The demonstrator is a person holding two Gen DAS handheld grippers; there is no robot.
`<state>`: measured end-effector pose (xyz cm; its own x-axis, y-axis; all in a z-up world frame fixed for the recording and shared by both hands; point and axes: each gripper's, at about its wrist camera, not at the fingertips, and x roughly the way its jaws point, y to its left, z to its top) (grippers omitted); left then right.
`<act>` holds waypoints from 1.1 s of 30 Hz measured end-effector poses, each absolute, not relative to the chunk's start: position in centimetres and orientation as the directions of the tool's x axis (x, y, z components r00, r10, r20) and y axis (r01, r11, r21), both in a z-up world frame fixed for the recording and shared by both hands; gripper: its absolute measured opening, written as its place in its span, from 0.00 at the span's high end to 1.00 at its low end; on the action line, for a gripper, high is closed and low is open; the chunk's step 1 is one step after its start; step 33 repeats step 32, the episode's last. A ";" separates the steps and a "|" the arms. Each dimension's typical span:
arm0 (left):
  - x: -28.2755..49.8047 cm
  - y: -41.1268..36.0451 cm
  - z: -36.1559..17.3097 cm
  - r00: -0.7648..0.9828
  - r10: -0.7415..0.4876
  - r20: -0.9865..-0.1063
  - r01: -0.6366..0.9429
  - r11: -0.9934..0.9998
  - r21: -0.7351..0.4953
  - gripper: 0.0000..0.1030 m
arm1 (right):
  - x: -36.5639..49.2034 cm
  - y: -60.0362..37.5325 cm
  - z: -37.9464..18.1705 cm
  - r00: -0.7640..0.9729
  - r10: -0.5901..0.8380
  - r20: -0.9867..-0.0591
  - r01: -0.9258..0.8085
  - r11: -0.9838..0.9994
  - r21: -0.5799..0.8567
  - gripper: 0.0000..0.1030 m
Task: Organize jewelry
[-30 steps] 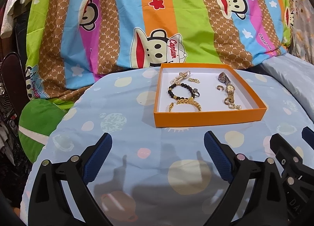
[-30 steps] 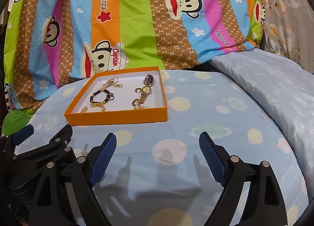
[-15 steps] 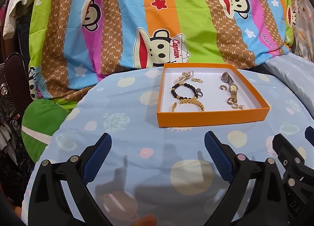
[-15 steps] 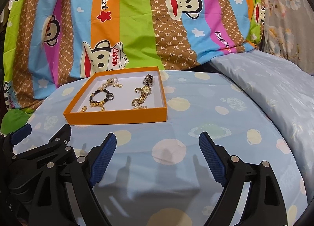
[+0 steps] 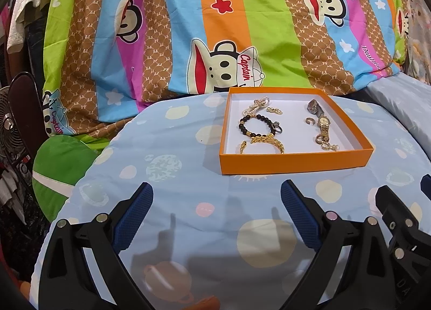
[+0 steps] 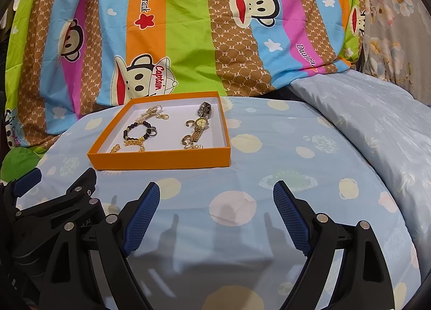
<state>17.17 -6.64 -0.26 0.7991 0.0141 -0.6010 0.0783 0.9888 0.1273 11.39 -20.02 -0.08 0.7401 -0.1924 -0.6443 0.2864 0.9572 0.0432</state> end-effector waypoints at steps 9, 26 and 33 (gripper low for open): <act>17.1 -6.3 0.0 0.807 0.023 -0.590 0.067 0.989 0.131 0.09 | 11.4 -20.0 -0.1 0.739 -0.191 -0.646 0.285 0.958 0.043 0.17; 17.1 -6.5 -0.1 0.805 0.016 -0.593 0.070 0.990 0.122 0.09 | 11.4 -19.9 -0.1 0.737 -0.194 -0.648 0.286 0.957 0.038 0.17; 17.0 -6.7 -0.1 0.810 0.021 -0.586 0.066 0.990 0.127 0.09 | 11.4 -19.9 0.0 0.738 -0.195 -0.646 0.286 0.957 0.038 0.17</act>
